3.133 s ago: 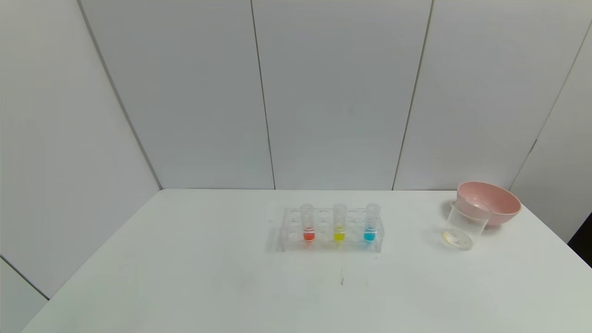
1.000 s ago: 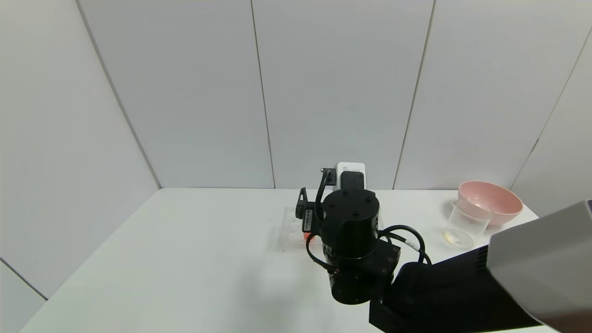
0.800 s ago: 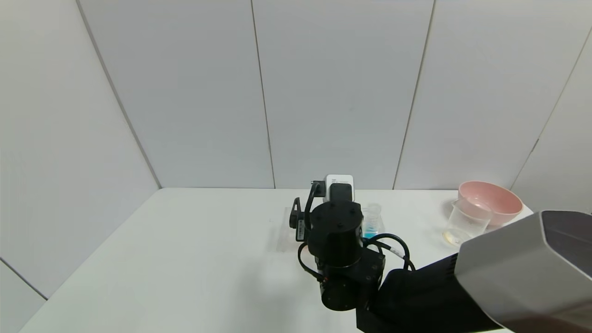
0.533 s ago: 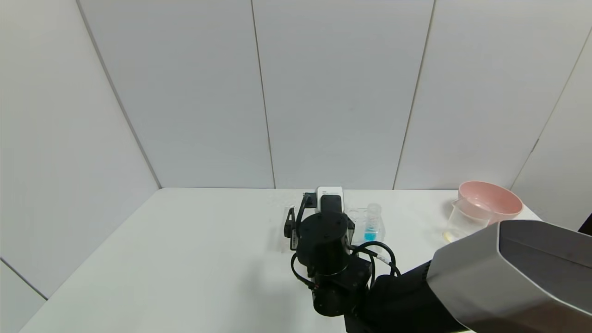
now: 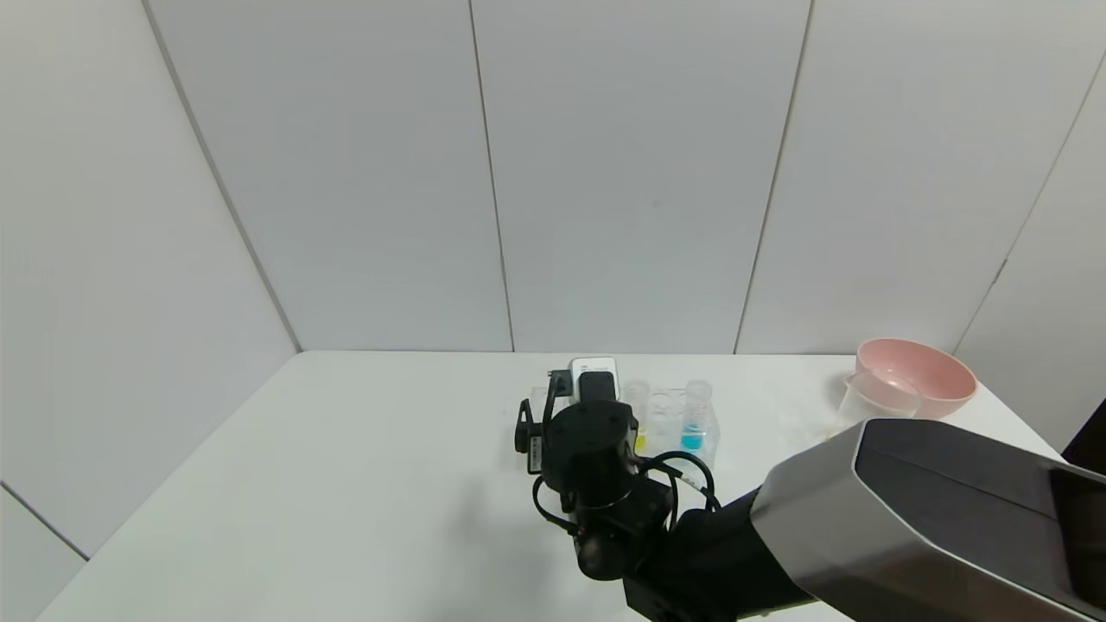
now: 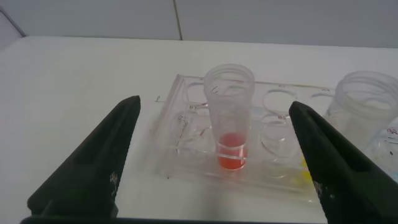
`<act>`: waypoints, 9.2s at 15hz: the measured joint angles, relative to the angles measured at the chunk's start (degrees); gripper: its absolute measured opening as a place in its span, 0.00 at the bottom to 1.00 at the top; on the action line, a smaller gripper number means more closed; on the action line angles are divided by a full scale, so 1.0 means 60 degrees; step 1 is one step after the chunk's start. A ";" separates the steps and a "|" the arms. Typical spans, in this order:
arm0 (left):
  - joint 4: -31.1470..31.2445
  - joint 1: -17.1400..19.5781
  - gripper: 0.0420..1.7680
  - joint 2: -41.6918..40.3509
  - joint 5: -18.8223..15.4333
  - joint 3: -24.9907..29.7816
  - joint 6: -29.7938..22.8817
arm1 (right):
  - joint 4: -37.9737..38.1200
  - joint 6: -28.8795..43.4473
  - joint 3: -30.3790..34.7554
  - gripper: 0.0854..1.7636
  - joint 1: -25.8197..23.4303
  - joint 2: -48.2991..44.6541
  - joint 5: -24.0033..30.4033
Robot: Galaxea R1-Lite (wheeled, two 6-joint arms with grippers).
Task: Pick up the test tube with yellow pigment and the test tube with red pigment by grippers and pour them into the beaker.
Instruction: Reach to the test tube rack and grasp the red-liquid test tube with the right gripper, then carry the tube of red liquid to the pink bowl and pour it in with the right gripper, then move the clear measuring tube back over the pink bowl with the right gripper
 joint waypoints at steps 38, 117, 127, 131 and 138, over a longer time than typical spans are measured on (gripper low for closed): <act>0.0000 0.0000 1.00 0.0000 0.0000 0.0000 0.0000 | 0.1148 -0.1461 -0.0634 0.26 -0.1636 -0.2641 0.1136; 0.0000 0.0000 1.00 0.0000 0.0000 0.0000 0.0000 | 0.0250 -1.9670 0.4476 0.26 -1.1423 -0.4571 0.9574; 0.0000 0.0000 1.00 0.0000 0.0000 0.0000 0.0000 | 0.0748 -1.4866 0.2946 0.26 -1.0868 -0.4415 0.9214; 0.0000 -0.0004 1.00 0.0000 0.0000 0.0000 0.0000 | 0.1412 -0.8791 0.1955 0.26 -1.0441 -0.4200 0.8653; 0.0000 0.0000 1.00 0.0000 0.0000 0.0000 0.0004 | 0.1217 -0.3708 0.2469 0.26 -1.1093 -0.3438 0.8519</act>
